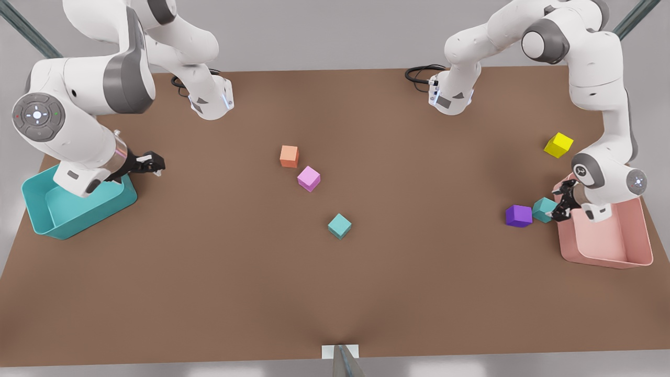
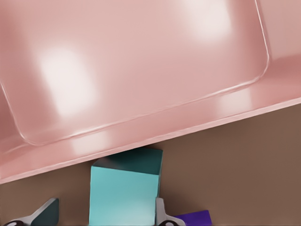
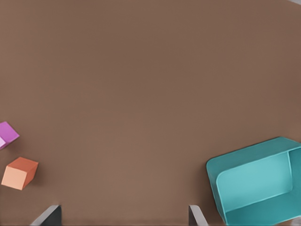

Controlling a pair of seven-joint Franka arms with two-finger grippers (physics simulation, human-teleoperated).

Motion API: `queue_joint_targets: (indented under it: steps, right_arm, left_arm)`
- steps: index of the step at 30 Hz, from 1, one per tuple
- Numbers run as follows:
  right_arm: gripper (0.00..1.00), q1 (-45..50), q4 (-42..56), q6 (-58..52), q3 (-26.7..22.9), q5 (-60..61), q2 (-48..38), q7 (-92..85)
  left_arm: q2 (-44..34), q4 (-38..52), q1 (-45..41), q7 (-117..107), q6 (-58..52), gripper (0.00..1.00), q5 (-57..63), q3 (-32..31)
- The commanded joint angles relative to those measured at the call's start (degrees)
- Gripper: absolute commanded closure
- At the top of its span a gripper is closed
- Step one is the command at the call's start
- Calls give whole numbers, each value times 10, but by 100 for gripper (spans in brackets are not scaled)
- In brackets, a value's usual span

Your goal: Stack the two blue cubes on top of each other

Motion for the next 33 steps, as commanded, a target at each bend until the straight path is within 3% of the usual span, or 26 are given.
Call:
queue_joint_targets:
  steps: [1,21,24,32,33]
  right_arm:
    - [0,1,5,-10,2,-13,2,-23]
    - [0,-1,8,-11,1,-14,9,-23]
    - [0,-1,9,-11,1,-14,10,-23]
    - [0,0,8,-12,1,-14,11,-23]
    - [0,0,8,-12,1,-14,11,-23]
  left_arm:
    - [0,-3,0,43,-5,0,-1,0]
    - [30,-2,0,43,40,0,-5,0]
    - [34,-2,0,43,40,11,-5,0]
    - [43,-2,0,43,52,11,-14,0]
    - [43,-2,0,43,53,15,-14,0]
